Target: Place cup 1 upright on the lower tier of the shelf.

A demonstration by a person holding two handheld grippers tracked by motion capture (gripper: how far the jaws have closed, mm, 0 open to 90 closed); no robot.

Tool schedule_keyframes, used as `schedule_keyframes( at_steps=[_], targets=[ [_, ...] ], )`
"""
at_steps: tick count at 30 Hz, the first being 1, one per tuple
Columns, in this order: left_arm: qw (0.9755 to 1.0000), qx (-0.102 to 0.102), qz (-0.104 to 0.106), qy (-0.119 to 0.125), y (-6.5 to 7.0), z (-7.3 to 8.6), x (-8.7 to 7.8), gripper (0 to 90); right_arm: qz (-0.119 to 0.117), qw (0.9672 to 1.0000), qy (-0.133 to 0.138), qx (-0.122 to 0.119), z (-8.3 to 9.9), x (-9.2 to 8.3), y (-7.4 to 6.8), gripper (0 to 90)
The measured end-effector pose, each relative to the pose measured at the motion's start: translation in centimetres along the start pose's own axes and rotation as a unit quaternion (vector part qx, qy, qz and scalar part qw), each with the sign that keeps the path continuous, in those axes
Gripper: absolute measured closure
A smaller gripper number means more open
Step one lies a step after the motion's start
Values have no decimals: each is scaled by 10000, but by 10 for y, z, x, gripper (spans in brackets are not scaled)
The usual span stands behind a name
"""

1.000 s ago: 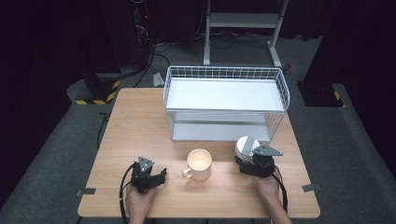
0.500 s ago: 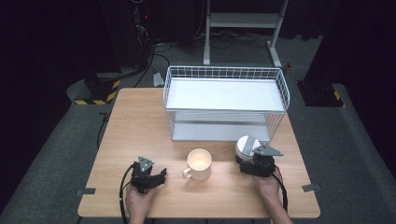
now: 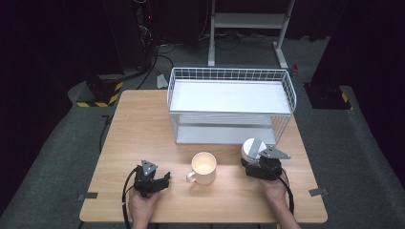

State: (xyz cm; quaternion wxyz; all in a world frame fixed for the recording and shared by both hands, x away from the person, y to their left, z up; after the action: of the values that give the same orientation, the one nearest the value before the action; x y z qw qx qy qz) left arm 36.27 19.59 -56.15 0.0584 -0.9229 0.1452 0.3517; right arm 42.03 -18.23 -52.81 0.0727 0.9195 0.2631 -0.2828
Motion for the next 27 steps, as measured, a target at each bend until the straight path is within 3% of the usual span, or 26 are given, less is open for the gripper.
schedule_keyframes(
  at_steps=[16, 27],
  targets=[
    [10000, -26, -9, 20, 0, 0, 0, 256, -35, 9998, 11, 173, -1, -5, 4, 187],
    [10000, -27, -9, 20, 0, 0, 0, 255, -37, 9999, 6, 115, -8, -5, 4, 188]
  ],
)
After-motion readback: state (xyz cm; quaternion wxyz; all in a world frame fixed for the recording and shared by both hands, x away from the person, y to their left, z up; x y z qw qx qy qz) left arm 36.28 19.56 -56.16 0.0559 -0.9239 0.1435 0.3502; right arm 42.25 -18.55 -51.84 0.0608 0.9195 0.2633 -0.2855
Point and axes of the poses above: each handheld gripper's, and its own axes: x roughly forward along the jaws, z roughly out of its underside, y roughly to its right, the point moved 5 cm from there along x, roughly forward along the jaws
